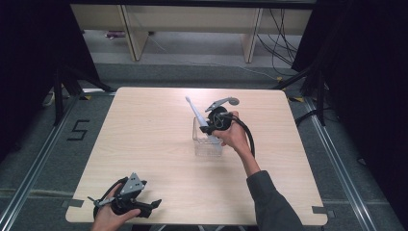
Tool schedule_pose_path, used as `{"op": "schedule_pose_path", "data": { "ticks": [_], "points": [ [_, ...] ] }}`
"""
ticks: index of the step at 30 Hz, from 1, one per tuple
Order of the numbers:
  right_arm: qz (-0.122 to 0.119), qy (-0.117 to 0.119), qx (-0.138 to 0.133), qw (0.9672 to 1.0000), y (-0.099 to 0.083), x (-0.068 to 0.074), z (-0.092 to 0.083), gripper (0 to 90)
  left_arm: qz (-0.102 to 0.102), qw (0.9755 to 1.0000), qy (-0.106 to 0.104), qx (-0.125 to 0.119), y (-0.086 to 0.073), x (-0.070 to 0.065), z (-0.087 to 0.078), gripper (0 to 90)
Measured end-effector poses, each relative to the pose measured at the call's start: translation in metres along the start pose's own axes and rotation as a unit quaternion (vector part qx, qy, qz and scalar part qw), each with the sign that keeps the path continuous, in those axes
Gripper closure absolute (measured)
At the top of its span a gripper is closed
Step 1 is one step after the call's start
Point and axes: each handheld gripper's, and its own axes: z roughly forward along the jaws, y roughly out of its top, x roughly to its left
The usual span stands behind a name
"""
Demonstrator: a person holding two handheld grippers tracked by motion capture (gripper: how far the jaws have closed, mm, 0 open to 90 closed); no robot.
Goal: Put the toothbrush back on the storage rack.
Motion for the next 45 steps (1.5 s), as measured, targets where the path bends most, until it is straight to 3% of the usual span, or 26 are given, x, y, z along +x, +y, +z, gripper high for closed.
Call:
{"op": "schedule_pose_path", "data": {
  "ticks": [2,5,6,8,9,10,11,13,16,17,19,20,24,26,29,31,32,38,40,41,42,44,45],
  "points": [
    [0.005,0.002,0.013,0.9999,0.000,0.000,0.000,66.6,0.000,1.0000,0.000,0.000,0.000,0.000,0.000,14.7],
    [-0.009,0.000,0.014,0.9999,0.000,-0.002,0.001,66.6,0.000,1.0000,0.000,0.000,0.000,0.000,0.000,14.7],
    [-0.006,-0.003,0.009,0.9999,-0.001,-0.001,0.004,66.6,0.005,1.0000,0.000,-0.003,0.000,0.001,0.000,14.7],
    [0.005,-0.004,0.027,0.9996,-0.001,0.001,0.003,66.6,0.001,1.0000,0.002,0.000,0.000,0.000,0.000,14.7],
    [-0.008,-0.001,0.023,0.9997,-0.001,-0.001,0.004,66.6,0.000,1.0000,0.002,-0.001,0.000,0.000,0.000,14.7],
    [-0.006,-0.002,0.018,0.9998,-0.001,0.000,0.006,66.6,0.000,1.0000,0.002,-0.001,0.000,0.000,0.000,14.7],
    [0.010,-0.001,0.030,0.9995,-0.001,0.001,0.006,66.6,0.000,1.0000,0.001,-0.001,0.000,0.000,0.000,14.7],
    [-0.007,-0.002,0.031,0.9995,-0.001,0.000,0.007,66.6,0.010,0.9999,0.009,0.008,0.000,0.002,-0.001,14.7],
    [0.002,0.002,0.039,0.9992,-0.002,0.002,0.008,66.5,0.007,0.9999,0.006,0.005,0.000,0.001,-0.001,14.7],
    [-0.007,-0.002,0.039,0.9992,-0.001,0.002,0.009,66.5,0.000,1.0000,0.001,0.000,0.000,0.000,-0.001,14.7],
    [-0.007,-0.001,0.036,0.9993,-0.002,0.002,0.011,66.5,0.010,0.9999,0.009,0.009,0.000,0.002,-0.001,14.7],
    [-0.018,-0.003,0.037,0.9991,-0.001,0.000,0.011,66.5,0.007,0.9999,0.007,0.005,0.000,0.002,-0.001,14.7],
    [0.005,-0.006,0.048,0.9988,-0.001,0.002,0.010,66.4,0.012,0.9999,0.006,0.006,0.000,0.002,-0.002,14.7],
    [0.006,-0.004,0.044,0.9990,-0.001,0.002,0.012,66.4,0.002,1.0000,0.003,-0.002,0.000,0.000,-0.001,14.7],
    [-0.012,-0.005,0.045,0.9989,0.000,0.000,0.012,66.3,0.003,1.0000,0.005,-0.002,0.000,0.000,-0.001,14.7],
    [-0.006,-0.002,0.047,0.9989,0.000,0.000,0.013,66.3,0.002,1.0000,0.005,-0.001,0.000,0.000,-0.001,14.7],
    [-0.005,-0.004,0.046,0.9989,0.000,0.000,0.014,66.3,0.012,0.9999,0.010,0.006,0.000,0.002,-0.001,14.7],
    [-0.001,-0.003,0.046,0.9989,0.000,-0.001,0.016,65.9,0.002,1.0000,0.006,0.000,0.000,0.001,0.000,14.7],
    [0.018,-0.002,0.049,0.9986,0.000,0.001,0.015,64.9,0.003,1.0000,0.006,-0.001,0.000,0.000,-0.001,14.7],
    [0.007,-0.004,0.040,0.9992,0.000,-0.001,0.013,63.3,0.005,1.0000,0.006,-0.003,0.000,0.001,-0.001,14.7],
    [0.021,-0.006,0.036,0.9991,0.000,0.001,0.013,62.8,0.012,0.9999,0.003,-0.007,0.000,0.002,0.000,14.7],
    [0.019,-0.005,0.042,0.9989,0.002,0.002,0.008,61.6,0.006,1.0000,0.003,-0.003,0.000,0.000,0.000,14.7],
    [0.009,-0.002,0.031,0.9995,0.002,0.001,0.006,61.1,0.005,1.0000,0.002,-0.004,0.000,0.000,0.000,14.7]
  ]
}}
